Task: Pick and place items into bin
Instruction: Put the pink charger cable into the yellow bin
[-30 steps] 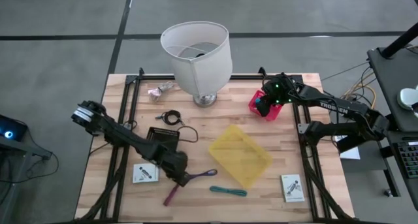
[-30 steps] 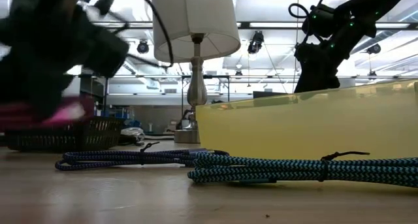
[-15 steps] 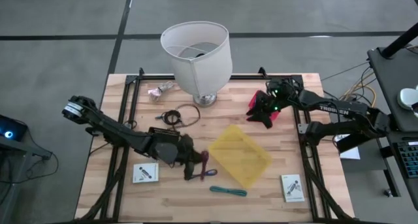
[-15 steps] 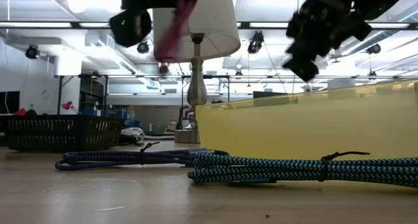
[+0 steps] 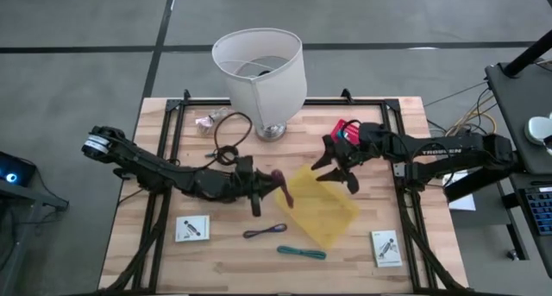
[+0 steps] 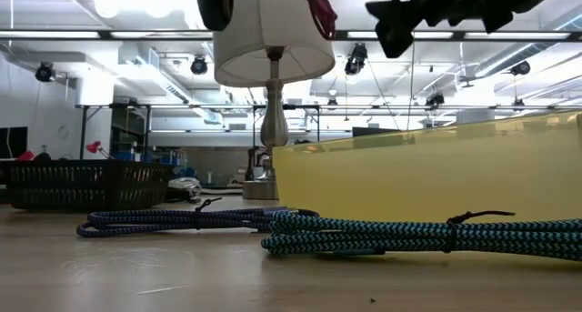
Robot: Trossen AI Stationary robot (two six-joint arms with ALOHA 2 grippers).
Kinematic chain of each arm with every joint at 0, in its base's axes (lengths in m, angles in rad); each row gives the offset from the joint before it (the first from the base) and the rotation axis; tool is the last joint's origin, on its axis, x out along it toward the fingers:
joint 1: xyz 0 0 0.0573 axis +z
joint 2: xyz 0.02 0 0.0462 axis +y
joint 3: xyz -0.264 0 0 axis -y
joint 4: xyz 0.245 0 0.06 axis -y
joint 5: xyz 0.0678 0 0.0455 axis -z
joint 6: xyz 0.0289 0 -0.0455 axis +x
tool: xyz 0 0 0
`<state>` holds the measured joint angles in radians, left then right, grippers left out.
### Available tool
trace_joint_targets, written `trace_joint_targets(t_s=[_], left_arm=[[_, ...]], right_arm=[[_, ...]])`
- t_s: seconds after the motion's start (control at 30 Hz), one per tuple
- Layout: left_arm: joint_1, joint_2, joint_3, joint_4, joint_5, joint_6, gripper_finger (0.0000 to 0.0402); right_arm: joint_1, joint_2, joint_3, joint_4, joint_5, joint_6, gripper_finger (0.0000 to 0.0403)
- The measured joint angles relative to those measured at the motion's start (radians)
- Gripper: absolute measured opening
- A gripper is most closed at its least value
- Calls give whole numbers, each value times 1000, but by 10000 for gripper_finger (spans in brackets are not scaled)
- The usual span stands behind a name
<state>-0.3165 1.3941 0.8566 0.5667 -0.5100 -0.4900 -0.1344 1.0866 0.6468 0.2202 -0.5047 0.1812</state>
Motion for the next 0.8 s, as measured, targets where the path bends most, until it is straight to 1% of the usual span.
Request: trace_joint_targets(t_s=[0.13,0.3,0.4,0.57,0.8], left_arm=[[10,0,0,5,-44,1,10],[28,0,0,5,-46,6,10],[40,0,0,9,-46,6,10],[48,0,1,29,-46,29,10],[49,-1,1,32,-45,29,10]], right_arm=[[6,11,0,14,30,29,214],[8,53,0,82,37,78,266],[9,96,0,156,36,93,285],[11,192,42,179,36,116,292],[11,287,120,181,34,154,275]])
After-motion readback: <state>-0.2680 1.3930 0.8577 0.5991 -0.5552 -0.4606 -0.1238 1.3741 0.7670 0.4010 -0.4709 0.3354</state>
